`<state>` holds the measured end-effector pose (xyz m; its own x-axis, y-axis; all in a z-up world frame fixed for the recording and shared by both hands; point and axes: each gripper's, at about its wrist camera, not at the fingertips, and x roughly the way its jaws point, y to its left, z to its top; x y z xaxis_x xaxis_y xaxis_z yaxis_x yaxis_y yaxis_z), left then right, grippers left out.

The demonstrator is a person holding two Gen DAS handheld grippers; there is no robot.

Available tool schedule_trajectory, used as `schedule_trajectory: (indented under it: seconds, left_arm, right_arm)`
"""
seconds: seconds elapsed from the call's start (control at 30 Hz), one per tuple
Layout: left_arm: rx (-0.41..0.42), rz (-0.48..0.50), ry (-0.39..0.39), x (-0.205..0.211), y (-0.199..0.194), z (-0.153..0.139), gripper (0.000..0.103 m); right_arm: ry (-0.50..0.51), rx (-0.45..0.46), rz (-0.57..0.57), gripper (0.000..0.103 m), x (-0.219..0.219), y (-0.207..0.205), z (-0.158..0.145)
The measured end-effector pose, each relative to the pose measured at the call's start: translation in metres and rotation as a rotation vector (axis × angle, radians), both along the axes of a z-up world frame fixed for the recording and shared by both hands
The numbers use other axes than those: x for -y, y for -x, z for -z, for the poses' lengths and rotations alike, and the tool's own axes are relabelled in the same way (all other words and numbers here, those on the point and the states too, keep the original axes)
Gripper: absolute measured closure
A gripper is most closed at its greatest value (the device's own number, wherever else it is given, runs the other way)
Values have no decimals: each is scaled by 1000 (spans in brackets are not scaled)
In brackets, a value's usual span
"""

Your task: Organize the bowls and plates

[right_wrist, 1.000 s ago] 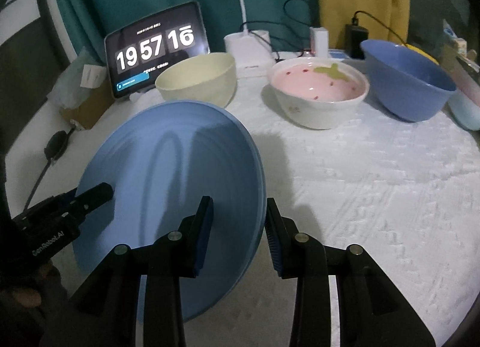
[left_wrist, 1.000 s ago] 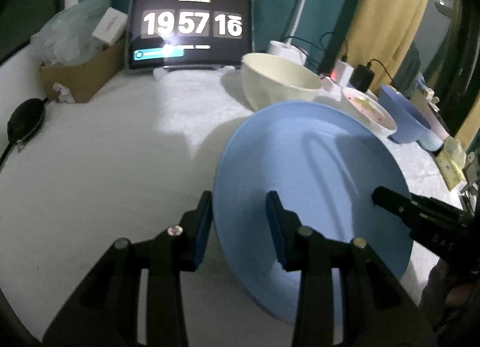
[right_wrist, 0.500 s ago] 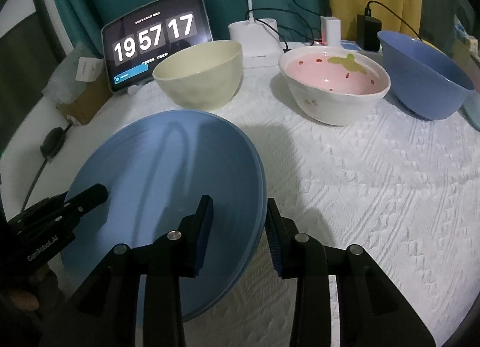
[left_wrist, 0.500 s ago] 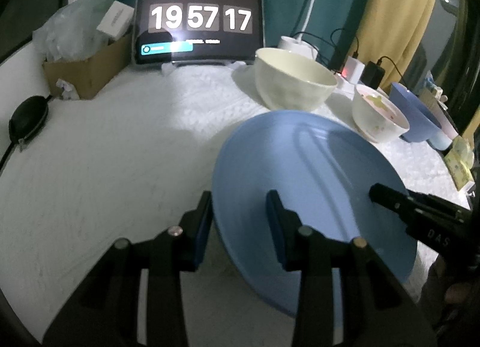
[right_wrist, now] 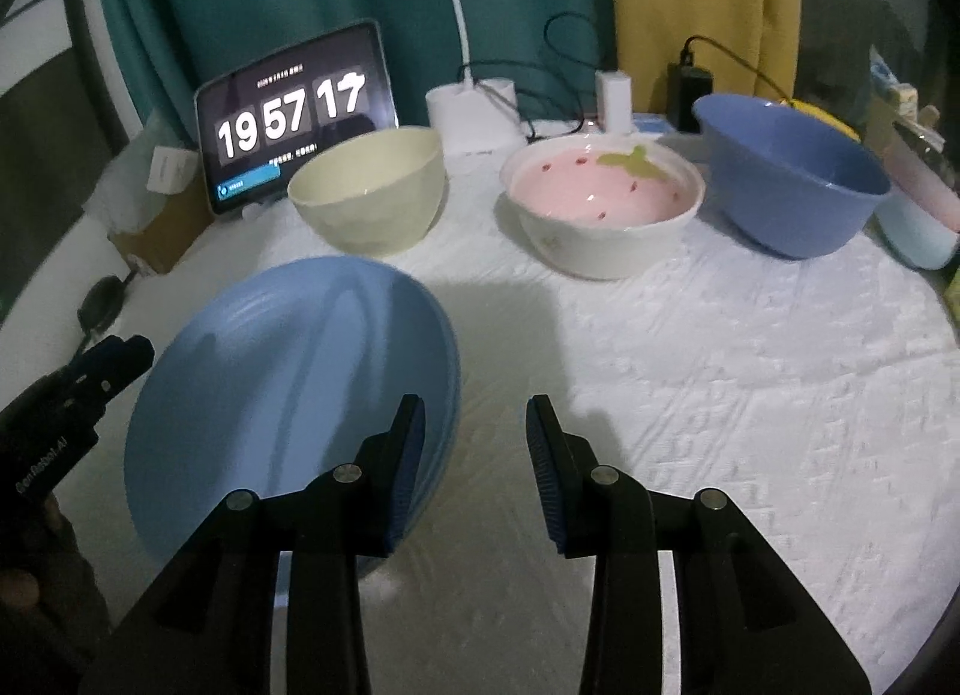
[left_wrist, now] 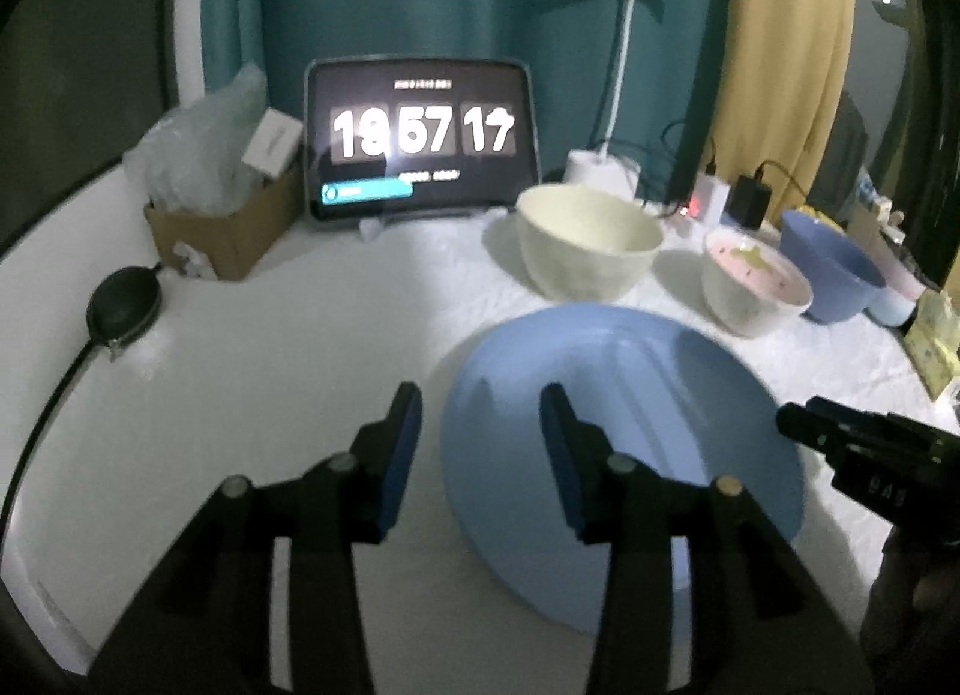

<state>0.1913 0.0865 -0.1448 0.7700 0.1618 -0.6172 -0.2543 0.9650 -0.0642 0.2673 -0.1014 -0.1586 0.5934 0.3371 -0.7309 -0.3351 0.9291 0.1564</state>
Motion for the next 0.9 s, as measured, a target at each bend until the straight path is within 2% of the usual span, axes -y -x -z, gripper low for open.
schedule_trajectory:
  seconds: [0.43, 0.6, 0.9]
  left_arm:
    - [69, 162, 39, 70, -5, -31, 59]
    - [68, 232, 45, 104, -19, -37, 58]
    - [78, 299, 49, 149, -49, -48, 58]
  right_arm:
    - [-22, 71, 85, 66, 66, 5, -25]
    - [-30, 93, 130, 66, 99, 1, -32]
    - [-38, 134, 190, 66, 147, -12, -43]
